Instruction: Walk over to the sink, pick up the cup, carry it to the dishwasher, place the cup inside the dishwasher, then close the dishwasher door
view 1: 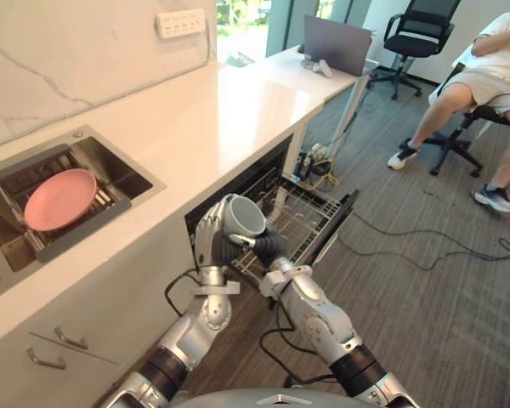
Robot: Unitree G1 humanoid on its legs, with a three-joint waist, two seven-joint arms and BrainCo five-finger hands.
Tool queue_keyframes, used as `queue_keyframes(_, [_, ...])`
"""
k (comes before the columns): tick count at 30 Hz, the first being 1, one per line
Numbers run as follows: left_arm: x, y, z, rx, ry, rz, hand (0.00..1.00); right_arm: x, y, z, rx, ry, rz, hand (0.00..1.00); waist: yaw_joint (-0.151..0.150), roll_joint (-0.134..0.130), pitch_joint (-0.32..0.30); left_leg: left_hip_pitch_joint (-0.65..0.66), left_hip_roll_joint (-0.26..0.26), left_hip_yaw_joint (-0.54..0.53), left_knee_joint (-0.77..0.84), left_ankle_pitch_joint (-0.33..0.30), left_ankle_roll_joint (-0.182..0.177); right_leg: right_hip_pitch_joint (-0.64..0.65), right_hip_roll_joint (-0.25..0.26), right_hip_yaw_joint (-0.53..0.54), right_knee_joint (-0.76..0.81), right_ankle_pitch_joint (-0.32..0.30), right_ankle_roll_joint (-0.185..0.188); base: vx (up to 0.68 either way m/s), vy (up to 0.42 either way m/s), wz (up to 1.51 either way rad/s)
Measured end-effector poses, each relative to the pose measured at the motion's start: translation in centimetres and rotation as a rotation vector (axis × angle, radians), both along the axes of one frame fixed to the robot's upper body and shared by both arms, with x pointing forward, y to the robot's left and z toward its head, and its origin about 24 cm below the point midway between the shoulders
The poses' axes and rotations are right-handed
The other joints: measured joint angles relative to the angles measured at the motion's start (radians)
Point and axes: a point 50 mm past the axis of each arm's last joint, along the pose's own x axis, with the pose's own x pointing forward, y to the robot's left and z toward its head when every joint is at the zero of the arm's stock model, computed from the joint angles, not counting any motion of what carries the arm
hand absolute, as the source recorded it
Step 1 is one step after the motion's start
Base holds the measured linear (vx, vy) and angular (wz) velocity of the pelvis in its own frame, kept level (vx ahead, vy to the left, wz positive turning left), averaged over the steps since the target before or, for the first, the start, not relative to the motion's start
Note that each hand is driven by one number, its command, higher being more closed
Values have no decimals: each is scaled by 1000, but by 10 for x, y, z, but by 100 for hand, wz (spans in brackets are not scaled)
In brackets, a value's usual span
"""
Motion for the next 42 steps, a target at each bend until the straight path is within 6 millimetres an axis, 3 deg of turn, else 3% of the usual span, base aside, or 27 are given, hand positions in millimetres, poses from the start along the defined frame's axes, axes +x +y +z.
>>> queue_keyframes(13, [6,0,10,-20,-51,0,100,4,4,11,20,-85,-58,100,11,6,1,-6,3,-8,6,0,0,5,5,-5,-13,5,-4,-1,2,1])
queue_keyframes(23, [7,3,19,-60,-91,18,100,6,13,22,89,-158,-60,100,23,51,6,-19,6,-24,16,-1,-2,5,7,-16,-14,7,-4,-15,7,2])
queue_keyframes(35, [7,9,18,-84,-90,20,100,12,17,28,132,-180,-52,100,35,77,18,-37,7,-46,35,-2,-3,4,7,-33,-15,11,-7,-6,7,4])
queue_keyframes(36, [7,10,18,-87,-86,23,0,12,18,29,132,-184,-51,100,37,84,18,-38,8,-47,35,-2,-3,4,8,-33,-15,11,-7,0,0,0])
queue_keyframes(42, [-2,8,11,-108,-72,-3,0,17,17,38,174,-207,-62,100,40,93,17,-40,8,-49,36,-2,-3,3,8,-34,-15,11,-7,0,0,0])
